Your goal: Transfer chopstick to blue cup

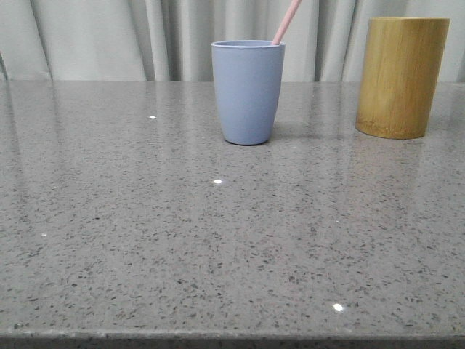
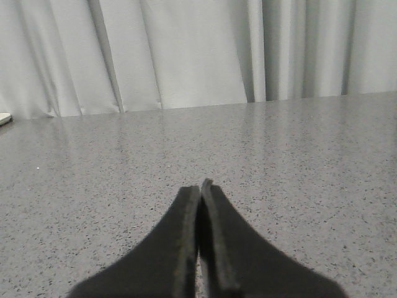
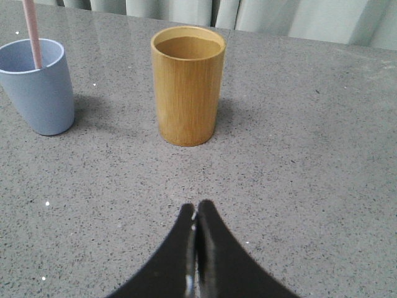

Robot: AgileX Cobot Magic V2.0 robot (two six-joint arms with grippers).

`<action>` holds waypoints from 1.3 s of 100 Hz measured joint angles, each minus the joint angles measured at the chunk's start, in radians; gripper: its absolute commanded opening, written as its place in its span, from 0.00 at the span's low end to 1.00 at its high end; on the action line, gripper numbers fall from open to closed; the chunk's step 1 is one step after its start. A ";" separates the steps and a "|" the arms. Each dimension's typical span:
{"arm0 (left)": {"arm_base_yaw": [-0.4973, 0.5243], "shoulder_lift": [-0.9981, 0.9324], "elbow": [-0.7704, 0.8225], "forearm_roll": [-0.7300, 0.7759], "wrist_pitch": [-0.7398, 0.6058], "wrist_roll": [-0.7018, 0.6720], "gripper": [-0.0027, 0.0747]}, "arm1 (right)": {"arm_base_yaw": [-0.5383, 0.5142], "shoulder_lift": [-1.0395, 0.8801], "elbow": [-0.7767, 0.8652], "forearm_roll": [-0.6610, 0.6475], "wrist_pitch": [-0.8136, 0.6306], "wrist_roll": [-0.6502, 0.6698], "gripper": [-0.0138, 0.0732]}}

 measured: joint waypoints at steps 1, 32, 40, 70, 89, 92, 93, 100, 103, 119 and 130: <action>0.000 0.000 0.000 0.000 0.000 0.000 0.01 | 0.000 0.000 0.000 0.000 0.000 0.000 0.08; 0.000 0.000 0.000 0.000 0.000 0.000 0.01 | -0.034 -0.122 0.126 -0.054 -0.141 0.000 0.08; 0.000 0.000 0.000 0.000 0.000 0.000 0.01 | -0.064 -0.180 0.197 -0.054 -0.211 0.000 0.08; 0.000 0.000 0.000 0.000 0.000 0.000 0.01 | -0.166 -0.376 0.474 -0.013 -0.471 0.000 0.08; 0.000 0.000 0.000 0.000 -0.001 0.000 0.01 | -0.189 -0.407 0.611 0.018 -0.578 0.000 0.08; 0.000 0.000 0.000 0.000 -0.001 0.000 0.01 | -0.189 -0.407 0.627 0.020 -0.594 0.000 0.08; 0.000 0.000 0.000 0.000 -0.001 0.000 0.01 | -0.189 -0.407 0.635 0.022 -0.597 0.000 0.08; 0.000 0.000 0.000 0.000 -0.002 0.000 0.01 | -0.189 -0.407 0.668 0.022 -0.621 0.000 0.08; 0.000 0.000 0.000 0.000 -0.002 0.000 0.01 | -0.189 -0.407 0.680 0.022 -0.634 0.000 0.08; 0.000 0.000 0.000 0.000 -0.002 0.000 0.01 | -0.189 -0.407 0.709 0.023 -0.717 0.000 0.08; 0.000 0.000 0.000 0.000 -0.004 0.000 0.01 | -0.189 -0.407 0.711 0.023 -0.747 0.000 0.08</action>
